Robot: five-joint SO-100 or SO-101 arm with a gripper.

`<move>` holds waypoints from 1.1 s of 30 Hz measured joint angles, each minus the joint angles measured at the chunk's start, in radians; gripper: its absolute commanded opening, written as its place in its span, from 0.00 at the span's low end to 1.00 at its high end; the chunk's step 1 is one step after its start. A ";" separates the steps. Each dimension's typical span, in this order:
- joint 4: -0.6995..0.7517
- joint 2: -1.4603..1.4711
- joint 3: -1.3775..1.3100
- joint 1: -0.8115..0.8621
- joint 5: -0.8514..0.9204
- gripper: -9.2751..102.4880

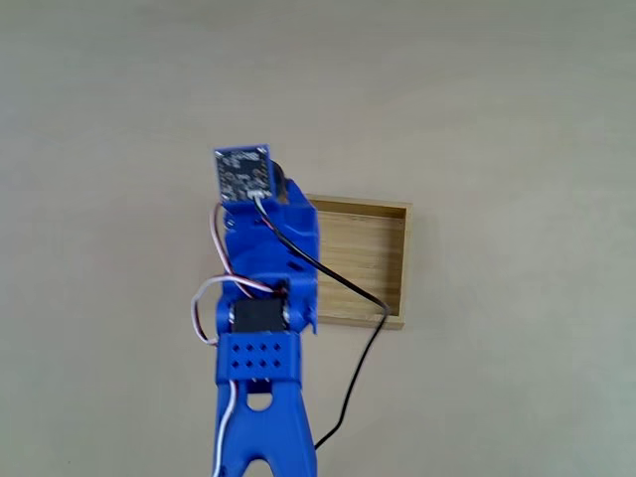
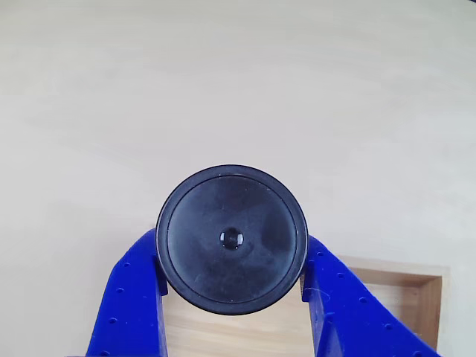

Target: Place the black cylinder in the wooden box then return to rest.

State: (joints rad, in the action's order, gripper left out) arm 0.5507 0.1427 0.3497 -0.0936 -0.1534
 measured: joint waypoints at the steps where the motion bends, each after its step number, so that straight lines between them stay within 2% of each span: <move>1: 0.000 0.018 0.021 0.012 0.000 0.25; 9: -0.049 0.114 0.195 0.095 0.000 0.24; 17: -0.106 0.138 0.319 0.109 0.000 0.24; 33: -0.158 0.121 0.356 0.104 0.000 0.24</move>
State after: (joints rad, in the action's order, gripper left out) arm 0.3927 0.2638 0.7056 0.0107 -0.1534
